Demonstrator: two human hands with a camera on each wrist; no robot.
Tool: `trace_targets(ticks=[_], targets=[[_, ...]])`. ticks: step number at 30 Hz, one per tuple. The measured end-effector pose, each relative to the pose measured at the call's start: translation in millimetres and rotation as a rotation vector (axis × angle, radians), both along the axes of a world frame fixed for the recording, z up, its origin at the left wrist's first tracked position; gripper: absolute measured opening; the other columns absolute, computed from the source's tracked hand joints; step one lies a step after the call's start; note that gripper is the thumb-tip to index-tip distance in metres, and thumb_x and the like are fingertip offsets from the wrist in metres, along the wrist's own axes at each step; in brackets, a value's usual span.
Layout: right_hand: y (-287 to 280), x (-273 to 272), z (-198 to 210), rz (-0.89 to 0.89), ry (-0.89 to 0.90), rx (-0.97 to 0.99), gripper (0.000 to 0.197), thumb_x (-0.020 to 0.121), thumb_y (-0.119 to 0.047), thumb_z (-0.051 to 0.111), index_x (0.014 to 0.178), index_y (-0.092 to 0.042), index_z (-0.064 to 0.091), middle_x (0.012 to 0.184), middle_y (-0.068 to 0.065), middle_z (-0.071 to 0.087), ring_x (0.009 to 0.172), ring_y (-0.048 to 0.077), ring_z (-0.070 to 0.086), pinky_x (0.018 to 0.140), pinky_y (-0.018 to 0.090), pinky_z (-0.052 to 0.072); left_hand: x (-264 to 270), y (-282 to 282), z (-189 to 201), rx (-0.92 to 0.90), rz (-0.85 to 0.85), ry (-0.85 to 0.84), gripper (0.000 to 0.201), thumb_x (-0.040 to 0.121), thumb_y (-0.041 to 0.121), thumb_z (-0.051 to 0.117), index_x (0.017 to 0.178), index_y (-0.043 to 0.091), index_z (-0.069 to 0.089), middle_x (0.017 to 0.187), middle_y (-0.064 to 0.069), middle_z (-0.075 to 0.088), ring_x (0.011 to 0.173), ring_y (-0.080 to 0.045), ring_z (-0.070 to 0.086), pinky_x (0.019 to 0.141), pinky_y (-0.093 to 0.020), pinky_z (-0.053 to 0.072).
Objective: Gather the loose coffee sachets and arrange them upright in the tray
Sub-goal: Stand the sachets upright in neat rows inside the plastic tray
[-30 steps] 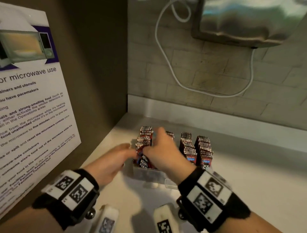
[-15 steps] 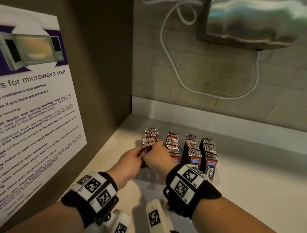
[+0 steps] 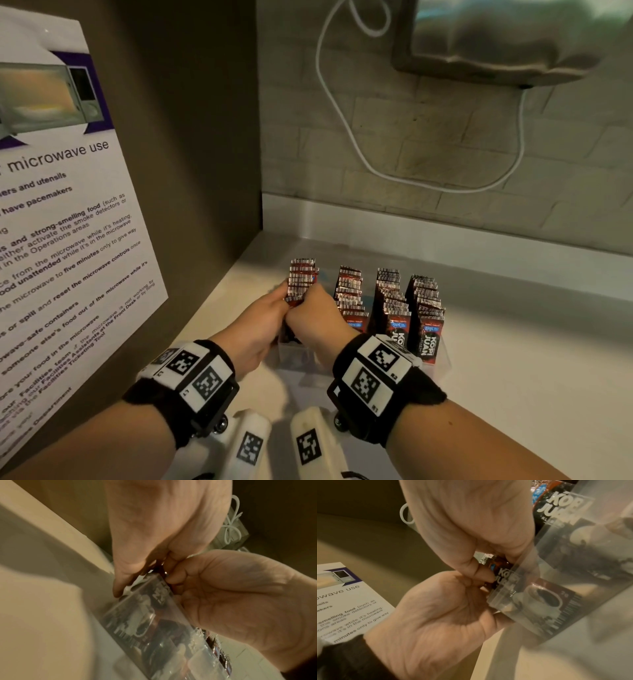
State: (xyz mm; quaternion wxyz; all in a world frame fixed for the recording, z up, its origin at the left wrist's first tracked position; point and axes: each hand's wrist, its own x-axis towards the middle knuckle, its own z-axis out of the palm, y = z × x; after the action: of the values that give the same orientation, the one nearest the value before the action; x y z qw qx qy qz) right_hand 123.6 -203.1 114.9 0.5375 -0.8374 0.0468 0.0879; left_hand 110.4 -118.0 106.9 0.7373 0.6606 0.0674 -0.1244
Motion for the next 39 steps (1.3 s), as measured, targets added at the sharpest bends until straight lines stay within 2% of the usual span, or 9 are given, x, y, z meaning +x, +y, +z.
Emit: trace_targets(ticks=[4,7,12,15,18,22,30,34,39], targets=[[1,2,0,-0.025,0.013,-0.03,0.051,0.082,-0.006,0.054,0.128,0.004,0.036,0.107,0.017,0.062,0.098,0.03,0.065,0.084,0.045,0.056,3,0,-1,-0.013,0.027,0.033,0.042,0.102,0.006,0.032,0.125,0.028,0.058,0.114,-0.01,0.069,0.107,-0.029,0.064,0.088,-0.039,0.054],[0,5,1,-0.013,0.032,-0.055,0.059,0.085,-0.009,0.056,0.134,0.004,0.026,0.112,0.016,0.061,0.102,0.027,0.064,0.086,0.038,0.055,4,0,-4,-0.04,0.039,0.06,0.04,0.101,0.004,0.033,0.129,0.02,0.057,0.119,-0.013,0.067,0.111,-0.031,0.062,0.093,-0.041,0.052],[-1,7,-1,0.008,0.051,-0.038,0.034,0.084,-0.006,0.05,0.118,-0.002,0.046,0.1,0.012,0.063,0.089,0.023,0.064,0.071,0.033,0.056,6,-6,-2,-0.095,0.067,0.065,0.032,0.1,0.008,0.039,0.122,0.012,0.062,0.114,-0.022,0.067,0.108,-0.038,0.063,0.084,-0.042,0.055],[0,7,-1,0.01,0.049,-0.017,0.033,0.08,-0.006,0.049,0.113,-0.004,0.053,0.095,0.011,0.066,0.084,0.023,0.066,0.073,0.038,0.059,7,-8,0,-0.092,0.071,0.072,0.031,0.101,0.011,0.04,0.121,0.015,0.063,0.114,-0.021,0.067,0.106,-0.036,0.064,0.086,-0.044,0.055],[-2,7,1,-0.01,0.071,-0.017,0.039,0.083,-0.009,0.054,0.12,-0.006,0.04,0.1,0.011,0.062,0.093,0.024,0.064,0.081,0.038,0.057,8,-6,0,-0.092,0.065,0.088,0.033,0.101,0.011,0.04,0.121,0.018,0.065,0.113,-0.017,0.07,0.106,-0.035,0.065,0.093,-0.048,0.053],[-2,7,3,0.031,0.097,-0.032,0.06,0.084,-0.008,0.054,0.136,-0.004,0.025,0.107,0.012,0.06,0.096,0.023,0.063,0.076,0.032,0.054,8,-5,2,-0.087,0.053,0.104,0.031,0.101,0.013,0.041,0.12,0.021,0.065,0.111,-0.016,0.07,0.106,-0.035,0.065,0.091,-0.046,0.053],[-6,1,6,0.047,0.12,-0.003,0.075,0.083,-0.004,0.05,0.147,-0.009,0.011,0.114,0.016,0.058,0.101,0.027,0.062,0.086,0.041,0.056,3,-11,6,-0.074,0.057,0.143,0.034,0.102,0.013,0.039,0.12,0.025,0.065,0.108,-0.015,0.072,0.103,-0.035,0.066,0.089,-0.045,0.054],[-8,-3,8,0.068,0.103,0.032,0.093,0.088,-0.01,0.049,0.149,-0.027,-0.02,0.13,0.012,0.053,0.112,0.025,0.056,0.095,0.039,0.05,1,-13,12,-0.1,0.072,0.161,0.036,0.102,0.013,0.035,0.12,0.027,0.063,0.112,-0.013,0.07,0.104,-0.031,0.065,0.08,-0.039,0.055],[-6,-1,6,0.063,0.131,0.045,0.094,0.081,-0.003,0.047,0.151,-0.028,-0.01,0.127,0.013,0.055,0.112,0.027,0.058,0.097,0.047,0.049,-2,-15,16,-0.091,0.107,0.201,0.03,0.096,0.015,0.042,0.115,0.011,0.065,0.102,-0.019,0.07,0.096,-0.032,0.065,0.071,-0.038,0.053]])
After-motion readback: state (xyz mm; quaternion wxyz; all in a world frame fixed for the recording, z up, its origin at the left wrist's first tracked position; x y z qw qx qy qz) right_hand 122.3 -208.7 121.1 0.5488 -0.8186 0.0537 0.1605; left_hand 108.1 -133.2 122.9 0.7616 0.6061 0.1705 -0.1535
